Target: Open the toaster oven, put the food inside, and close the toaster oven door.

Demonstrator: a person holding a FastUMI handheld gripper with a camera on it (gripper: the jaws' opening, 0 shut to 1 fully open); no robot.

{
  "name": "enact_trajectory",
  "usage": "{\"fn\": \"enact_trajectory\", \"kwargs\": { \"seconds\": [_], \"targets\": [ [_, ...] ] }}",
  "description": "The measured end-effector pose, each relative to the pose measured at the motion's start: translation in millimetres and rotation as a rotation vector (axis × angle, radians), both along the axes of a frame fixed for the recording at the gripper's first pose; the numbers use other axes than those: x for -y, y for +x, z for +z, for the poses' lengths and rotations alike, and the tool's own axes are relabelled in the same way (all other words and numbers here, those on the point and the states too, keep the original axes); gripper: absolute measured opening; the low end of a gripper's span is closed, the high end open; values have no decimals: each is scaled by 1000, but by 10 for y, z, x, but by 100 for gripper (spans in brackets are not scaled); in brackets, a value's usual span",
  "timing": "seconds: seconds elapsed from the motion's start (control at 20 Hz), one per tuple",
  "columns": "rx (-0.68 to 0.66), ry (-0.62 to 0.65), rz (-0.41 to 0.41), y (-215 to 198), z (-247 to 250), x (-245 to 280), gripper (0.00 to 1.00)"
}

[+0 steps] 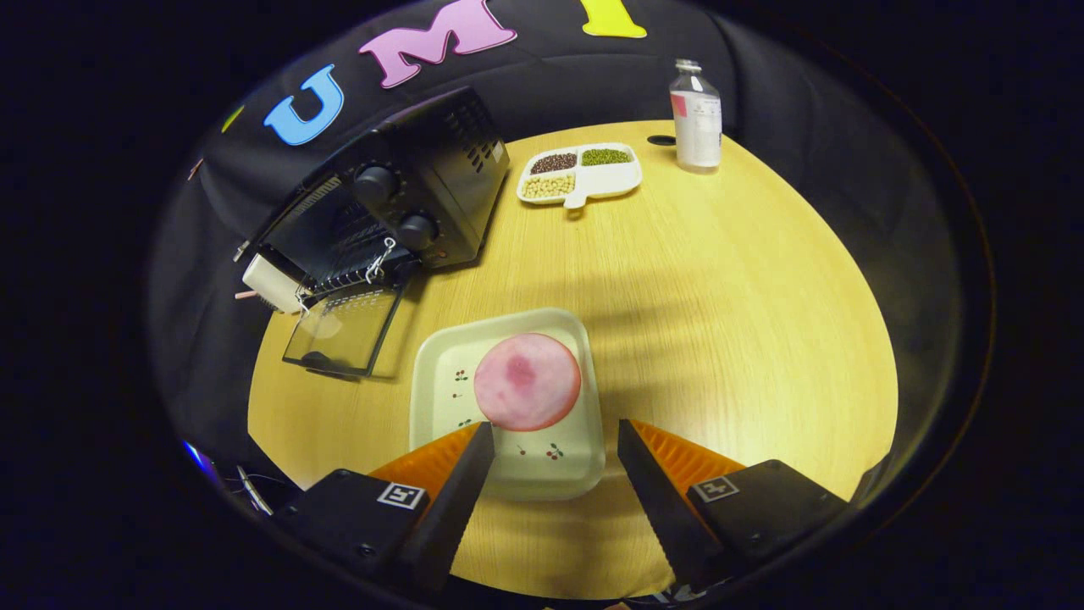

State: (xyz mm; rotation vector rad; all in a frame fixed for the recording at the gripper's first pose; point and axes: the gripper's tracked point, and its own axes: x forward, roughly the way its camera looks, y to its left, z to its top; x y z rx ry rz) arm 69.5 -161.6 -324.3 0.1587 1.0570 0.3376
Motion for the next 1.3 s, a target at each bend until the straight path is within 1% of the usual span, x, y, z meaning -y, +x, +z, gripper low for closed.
{"fn": "enact_trajectory", "kwargs": {
  "seconds": [0.2,0.35,0.4,0.45,0.55,0.65,0.75,0.85,0.95,1.05,1.2,1.3],
  "targets": [
    [-29,9,0,30,-117,-62,97],
    [-37,-1,-4,34,-144,-54,82],
    [-35,-5,-8,33,-159,-65,76],
    [-38,-19,-13,40,-181,-58,65],
    [-31,-50,-29,35,-208,-18,53],
    [-26,-104,-66,72,-240,104,36],
    [-39,-106,-95,82,-251,88,17],
    [-53,-130,-113,70,-250,124,15],
    [-63,-135,-107,65,-255,110,15],
    [-77,-109,-110,39,-239,101,10],
    [-112,-41,-182,28,-236,103,7],
    [-153,47,-272,-6,-221,83,6]
  ]
}}
